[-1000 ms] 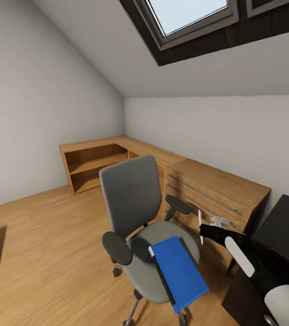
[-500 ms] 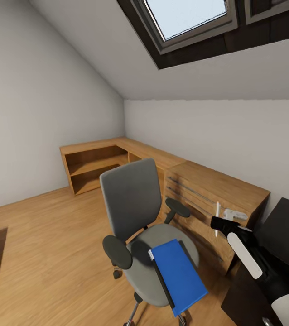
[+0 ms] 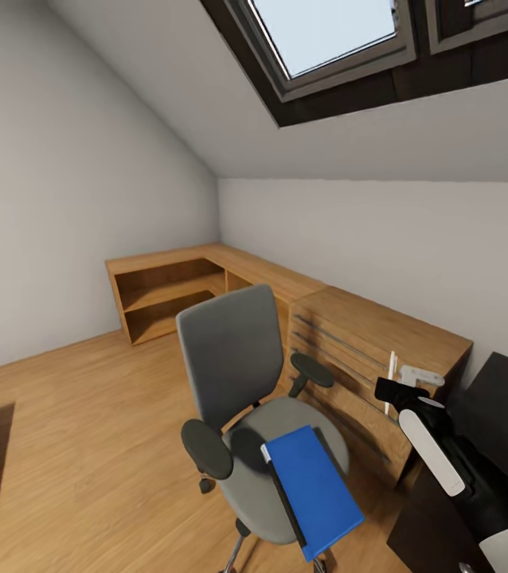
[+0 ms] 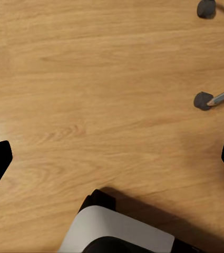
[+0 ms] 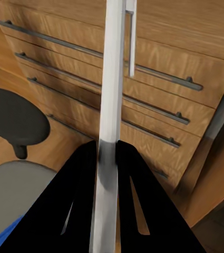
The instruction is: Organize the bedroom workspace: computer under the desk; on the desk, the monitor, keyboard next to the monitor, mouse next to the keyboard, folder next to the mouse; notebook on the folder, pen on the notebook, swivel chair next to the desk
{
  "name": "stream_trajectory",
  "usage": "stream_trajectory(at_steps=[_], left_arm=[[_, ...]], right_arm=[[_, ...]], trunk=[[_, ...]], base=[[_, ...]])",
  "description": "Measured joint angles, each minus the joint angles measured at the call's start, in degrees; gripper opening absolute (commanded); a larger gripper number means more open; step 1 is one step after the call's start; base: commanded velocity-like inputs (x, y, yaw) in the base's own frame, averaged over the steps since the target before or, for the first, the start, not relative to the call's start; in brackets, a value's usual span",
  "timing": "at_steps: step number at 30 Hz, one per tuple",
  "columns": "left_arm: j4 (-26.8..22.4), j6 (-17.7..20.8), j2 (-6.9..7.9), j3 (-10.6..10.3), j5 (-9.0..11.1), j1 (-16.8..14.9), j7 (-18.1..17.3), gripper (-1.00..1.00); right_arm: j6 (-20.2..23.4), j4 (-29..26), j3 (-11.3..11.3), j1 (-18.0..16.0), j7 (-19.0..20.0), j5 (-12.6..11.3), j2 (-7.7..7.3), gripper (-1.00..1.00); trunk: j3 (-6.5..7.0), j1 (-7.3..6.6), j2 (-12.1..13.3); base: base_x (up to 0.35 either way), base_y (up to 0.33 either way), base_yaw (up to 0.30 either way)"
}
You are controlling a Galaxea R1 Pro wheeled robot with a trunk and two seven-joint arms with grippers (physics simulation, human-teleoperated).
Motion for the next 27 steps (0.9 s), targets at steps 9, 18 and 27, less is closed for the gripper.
stream_trajectory(at_steps=[9, 18, 27], left_arm=[[0.2, 0.2, -0.05, 0.0, -0.6, -0.2, 0.1, 1.0], [2.5, -2.0, 0.02, 0.0, -0.7, -0.2, 0.0, 1.0], [12.9, -15.1, 0.0, 0.0, -3.2, -0.2, -0.2, 1.0]], right_arm=[[0.0, -1.3, -0.1, 0.0, -0.5, -0.8, 0.26, -1.0], [0.0, -1.4, -0.1, 0.1, -0.9, -0.8, 0.24, -1.0], [0.3, -1.3, 0.0, 0.1, -1.0, -1.0, 0.36, -1.0]], trunk=[[1.62, -1.98, 3.6], [2.7, -3.3, 6.0], [2.61, -3.3, 6.0]], base=[[0.0, 0.0, -0.025], [0.0, 0.0, -0.277], [0.0, -0.078, -0.112]])
